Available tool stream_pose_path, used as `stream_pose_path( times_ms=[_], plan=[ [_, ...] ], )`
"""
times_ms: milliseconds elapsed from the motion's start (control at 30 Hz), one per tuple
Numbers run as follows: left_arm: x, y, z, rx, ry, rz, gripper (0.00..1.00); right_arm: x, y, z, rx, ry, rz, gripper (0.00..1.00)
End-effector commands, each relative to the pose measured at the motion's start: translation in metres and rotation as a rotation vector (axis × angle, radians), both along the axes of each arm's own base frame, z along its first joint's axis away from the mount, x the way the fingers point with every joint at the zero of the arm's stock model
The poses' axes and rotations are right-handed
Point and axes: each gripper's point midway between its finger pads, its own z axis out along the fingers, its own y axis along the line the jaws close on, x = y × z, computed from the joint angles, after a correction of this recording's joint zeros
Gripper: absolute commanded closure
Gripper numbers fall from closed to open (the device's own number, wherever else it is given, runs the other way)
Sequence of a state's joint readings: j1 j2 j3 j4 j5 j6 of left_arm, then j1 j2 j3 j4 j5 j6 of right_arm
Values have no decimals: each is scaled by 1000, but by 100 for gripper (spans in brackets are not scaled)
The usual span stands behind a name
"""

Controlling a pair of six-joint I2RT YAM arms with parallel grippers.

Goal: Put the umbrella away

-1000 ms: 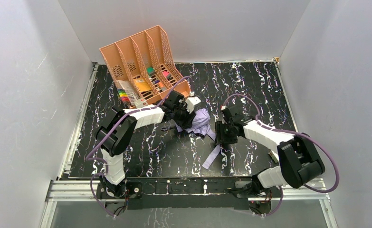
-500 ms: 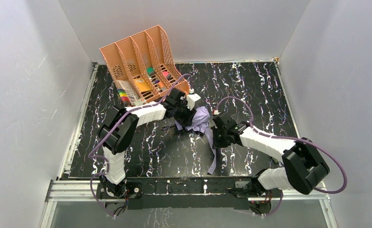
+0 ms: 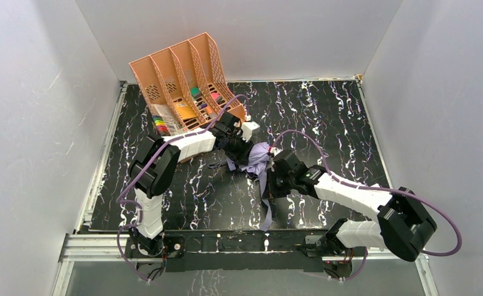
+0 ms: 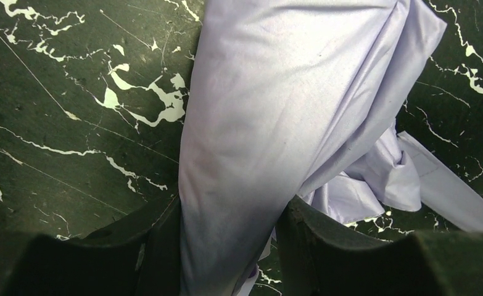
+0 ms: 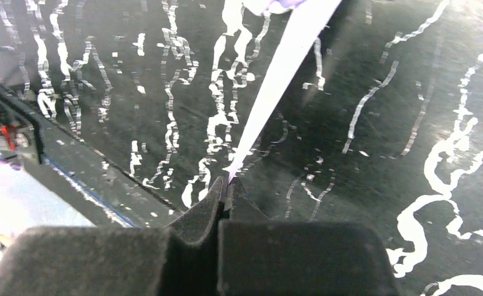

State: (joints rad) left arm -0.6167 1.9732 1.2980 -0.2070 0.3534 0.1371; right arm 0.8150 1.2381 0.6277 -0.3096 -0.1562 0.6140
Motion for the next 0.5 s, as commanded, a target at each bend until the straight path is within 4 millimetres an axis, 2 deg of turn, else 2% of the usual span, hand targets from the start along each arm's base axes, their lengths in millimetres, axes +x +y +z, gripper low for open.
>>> stream_pose_path(
  times_ms=[0,133,233,333,467],
  plan=[
    [40,77,-42,277,-40,275,100,-79,26,34,141,270,205,100],
    [44,79,-42,280,-53,303,100,-96,57,45,171,264,299,100],
    [47,81,-40,292,-68,318,100,-108,65,42,190,285,326,100],
    [47,84,-39,305,-79,320,100,-111,51,30,154,288,271,100],
    [44,87,-37,315,-122,317,100,-106,8,-2,-19,257,129,100]
  ],
)
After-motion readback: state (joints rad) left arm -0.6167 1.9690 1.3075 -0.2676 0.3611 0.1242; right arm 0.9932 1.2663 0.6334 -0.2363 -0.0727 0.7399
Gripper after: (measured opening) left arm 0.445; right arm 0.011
